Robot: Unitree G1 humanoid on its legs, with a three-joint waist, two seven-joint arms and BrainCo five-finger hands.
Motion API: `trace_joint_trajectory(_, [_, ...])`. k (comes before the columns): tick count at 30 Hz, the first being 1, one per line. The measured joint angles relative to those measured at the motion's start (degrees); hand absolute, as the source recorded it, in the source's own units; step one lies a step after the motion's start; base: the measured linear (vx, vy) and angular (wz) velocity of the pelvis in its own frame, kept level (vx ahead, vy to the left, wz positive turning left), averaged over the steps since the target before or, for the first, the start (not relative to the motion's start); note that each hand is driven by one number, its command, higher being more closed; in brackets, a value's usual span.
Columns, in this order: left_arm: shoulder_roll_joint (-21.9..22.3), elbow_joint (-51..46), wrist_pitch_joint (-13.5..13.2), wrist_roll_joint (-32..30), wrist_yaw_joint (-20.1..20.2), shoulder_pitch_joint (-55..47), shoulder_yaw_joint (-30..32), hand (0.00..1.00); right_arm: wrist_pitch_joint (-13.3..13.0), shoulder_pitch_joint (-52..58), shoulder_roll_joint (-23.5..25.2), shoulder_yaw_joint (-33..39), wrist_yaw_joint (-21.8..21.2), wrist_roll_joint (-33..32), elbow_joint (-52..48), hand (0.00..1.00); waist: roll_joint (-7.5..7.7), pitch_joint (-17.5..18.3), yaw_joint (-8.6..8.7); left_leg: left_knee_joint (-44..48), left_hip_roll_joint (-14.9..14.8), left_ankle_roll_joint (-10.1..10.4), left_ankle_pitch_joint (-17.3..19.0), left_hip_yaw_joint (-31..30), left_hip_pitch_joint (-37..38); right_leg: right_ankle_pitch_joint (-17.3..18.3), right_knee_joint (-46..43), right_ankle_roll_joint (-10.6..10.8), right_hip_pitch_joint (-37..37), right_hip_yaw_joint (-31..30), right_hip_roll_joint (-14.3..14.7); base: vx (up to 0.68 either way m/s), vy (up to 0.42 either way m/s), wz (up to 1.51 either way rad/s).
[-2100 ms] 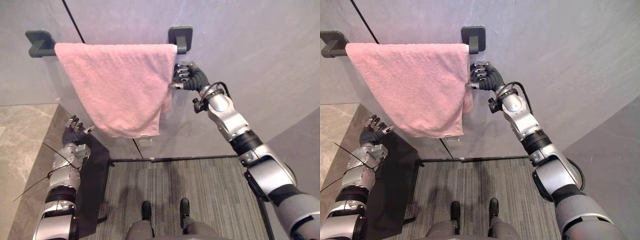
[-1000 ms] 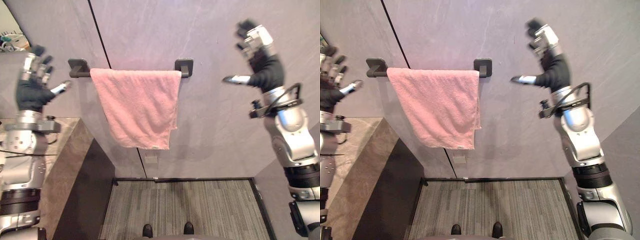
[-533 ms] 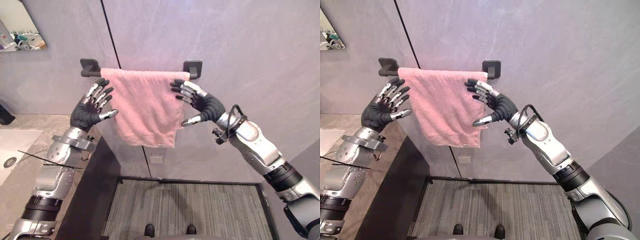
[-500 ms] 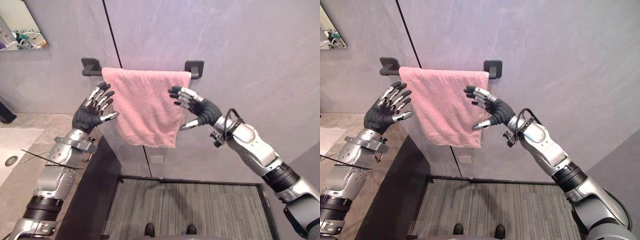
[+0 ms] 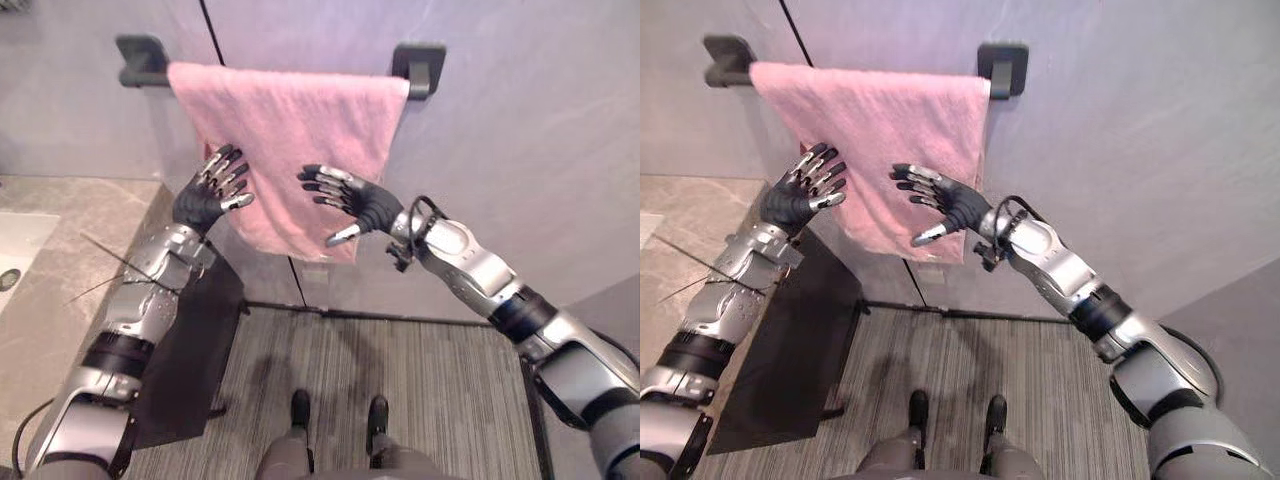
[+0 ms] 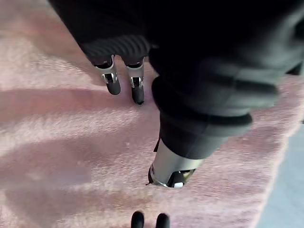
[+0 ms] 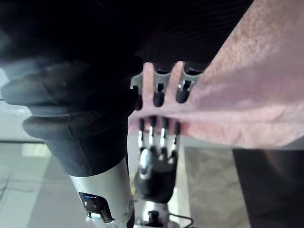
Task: Organize washtable
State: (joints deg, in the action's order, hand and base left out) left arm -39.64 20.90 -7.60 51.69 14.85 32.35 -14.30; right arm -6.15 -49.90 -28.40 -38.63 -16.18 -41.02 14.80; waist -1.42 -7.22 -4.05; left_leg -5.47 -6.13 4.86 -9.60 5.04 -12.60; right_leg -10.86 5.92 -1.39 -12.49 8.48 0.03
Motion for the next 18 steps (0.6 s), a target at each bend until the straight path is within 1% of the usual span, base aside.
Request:
trace_joint_trajectory(1, [0.2, 0.9, 0.0, 0.5, 0.1, 2.5, -1.8, 0.0, 0.0, -1.2, 1.7, -0.1, 0.6, 0.1, 1.3, 0.0, 0.0, -0.8, 0.0, 0.0, 0.1, -0.1, -0.2, 0.2, -0.5, -0.2, -0.1, 0.1, -0.5, -0.2, -0.1, -0.03, 0.031, -0.07])
trace_joint_trajectory(2, [0.3, 1.4, 0.0, 0.6, 0.4, 3.6, -2.3, 0.0, 0.0, -1.8, 2.6, -0.1, 1.0, 0.1, 2.1, 0.0, -0.01, -0.8, -0.01, 0.0, 0.1, -0.3, -0.4, 0.3, -0.9, -0.5, -0.1, 0.0, -1.0, -0.3, -0.1, -0.02, 0.048, -0.08])
trace_joint_trajectory(3, [0.7, 3.4, 0.1, 1.3, 1.4, 7.1, -4.2, 0.0, 0.0, -3.2, 4.9, -0.1, 1.6, 0.2, 3.7, 0.0, 0.01, -1.6, -0.04, 0.1, 0.2, -0.5, -0.6, 0.7, -1.5, -0.7, -0.2, -0.1, -1.7, -0.5, -0.2, -0.01, 0.036, -0.06])
trace_joint_trajectory(6, [1.5, 6.4, 0.3, 1.6, 1.6, 10.9, -6.3, 0.0, 0.0, -5.4, 7.6, -0.1, 3.0, 1.1, 5.5, 0.0, -0.03, -3.0, 0.05, 0.1, 0.3, -0.6, -0.6, 1.0, -1.7, -0.7, -0.2, -0.1, -2.0, -0.7, -0.3, -0.02, 0.039, -0.05])
trace_joint_trajectory(7, [2.8, 7.7, 0.5, 1.6, 1.5, 12.2, -6.6, 0.0, -0.1, -6.9, 9.1, -0.1, 3.7, 1.2, 6.9, 0.0, 0.0, -3.6, 0.13, 0.1, 0.3, -0.6, -0.6, 1.2, -1.9, -0.7, -0.2, -0.1, -2.2, -0.8, -0.3, -0.03, 0.035, -0.02])
trace_joint_trajectory(9, [3.8, 8.4, 0.3, 1.6, 1.5, 12.4, -6.5, 0.0, -0.1, -7.2, 9.7, 0.3, 4.1, 1.2, 7.1, 0.0, -0.01, -3.6, 0.09, 0.1, 0.2, -0.6, -0.6, 1.2, -2.5, -0.8, -0.2, -0.1, -2.9, -0.9, -0.2, -0.04, 0.034, -0.01])
trace_joint_trajectory(11, [4.2, 9.6, 0.2, 1.6, 1.3, 12.5, -5.8, 0.0, -0.2, -7.2, 10.2, 2.3, 4.9, 1.1, 8.8, 0.0, -0.06, -4.5, 0.13, 0.1, 0.3, -0.6, -0.6, 1.3, -2.7, -0.9, -0.2, -0.2, -3.1, -1.0, -0.2, -0.06, 0.032, -0.02])
trace_joint_trajectory(12, [4.4, 10.1, 0.3, 1.5, 1.1, 12.5, -5.2, 0.0, -0.2, -7.2, 10.1, 3.2, 5.0, 1.1, 9.3, 0.0, -0.05, -4.6, 0.12, 0.1, 0.3, -0.6, -0.6, 1.3, -2.7, -0.9, -0.2, -0.1, -3.2, -1.0, -0.1, -0.05, 0.022, -0.06])
trace_joint_trajectory(14, [5.2, 11.5, 0.3, 1.0, -0.2, 11.2, -1.3, 0.0, -0.2, -6.9, 9.7, 8.5, 6.0, 0.9, 11.3, 0.0, -0.02, -4.7, 0.34, 0.1, 0.3, -0.6, -0.6, 1.8, -2.6, -1.2, -0.2, 0.0, -3.4, -1.7, -0.2, -0.07, 0.028, -0.12])
trace_joint_trajectory(15, [5.2, 11.6, 0.4, 0.9, -0.4, 10.6, -0.1, 0.0, -0.2, -6.6, 9.4, 9.9, 6.0, 0.8, 11.5, 0.0, 0.0, -4.7, 0.37, 0.1, 0.3, -0.6, -0.6, 2.0, -2.6, -1.2, -0.2, 0.0, -3.5, -2.0, -0.2, -0.08, 0.03, -0.2])
trace_joint_trajectory(17, [5.3, 12.0, 0.4, 0.3, -2.3, 7.0, 6.8, 0.0, -0.3, -3.6, 7.1, 14.4, 5.8, 0.0, 11.3, 0.0, 0.06, -5.1, 0.44, 0.1, 0.4, -0.6, -0.6, 3.0, -2.3, -1.3, -0.2, 0.1, -3.7, -2.8, -0.1, -0.07, 0.018, -0.21])
trace_joint_trajectory(18, [5.3, 12.3, 0.4, 0.3, -2.8, 6.2, 8.9, 0.0, -0.3, -2.3, 6.6, 15.7, 5.8, -0.1, 11.2, 0.0, 0.14, -5.2, 0.46, 0.1, 0.4, -0.6, -0.6, 3.0, -2.2, -1.3, -0.2, 0.2, -3.7, -3.0, -0.1, -0.08, 0.01, -0.18])
